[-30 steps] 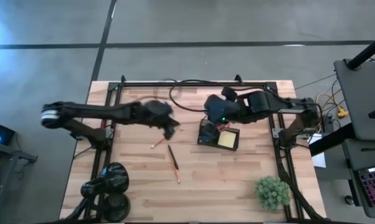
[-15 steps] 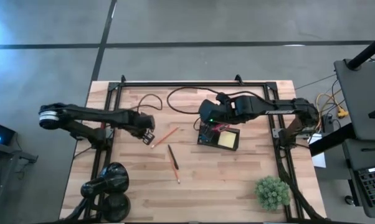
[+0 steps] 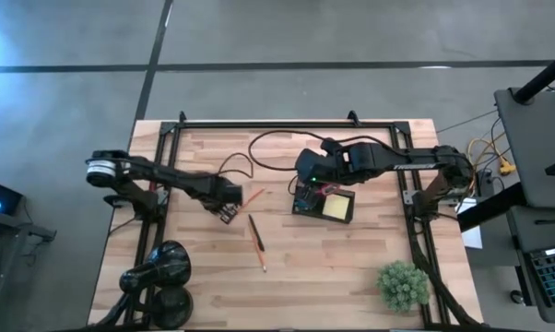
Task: Pick and place office supplies into organizer
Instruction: Put the top pencil into the desk organizer
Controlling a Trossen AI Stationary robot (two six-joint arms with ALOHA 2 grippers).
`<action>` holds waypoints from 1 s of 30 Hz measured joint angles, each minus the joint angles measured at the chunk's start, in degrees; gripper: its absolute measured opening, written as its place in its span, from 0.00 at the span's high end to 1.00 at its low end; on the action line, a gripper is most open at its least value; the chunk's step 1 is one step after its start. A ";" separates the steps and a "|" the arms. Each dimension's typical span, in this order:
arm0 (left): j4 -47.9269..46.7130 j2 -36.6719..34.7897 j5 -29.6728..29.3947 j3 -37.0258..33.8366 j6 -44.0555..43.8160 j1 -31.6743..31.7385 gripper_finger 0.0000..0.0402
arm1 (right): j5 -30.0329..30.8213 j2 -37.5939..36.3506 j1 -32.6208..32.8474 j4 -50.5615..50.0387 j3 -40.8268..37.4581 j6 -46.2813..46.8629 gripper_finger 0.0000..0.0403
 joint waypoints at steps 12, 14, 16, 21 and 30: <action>10.42 0.15 7.90 4.61 -8.38 -9.02 1.00 | 0.48 -0.81 -0.02 -0.37 -1.20 -0.70 0.82; 13.66 -0.08 7.62 4.61 -8.89 -9.58 1.00 | 0.50 -0.95 0.00 -0.39 -1.74 -0.70 0.82; 17.01 -0.18 7.28 4.61 -8.53 -10.01 1.00 | 0.45 -1.05 0.00 -0.45 -2.44 -0.68 0.82; 26.81 -0.96 8.30 4.08 -5.08 -10.34 1.00 | 0.00 -1.09 0.59 -1.54 -4.31 -0.57 0.83; 32.10 -17.85 7.01 0.53 13.16 -10.55 1.00 | -0.13 -1.64 2.89 -2.86 -4.94 -0.41 0.82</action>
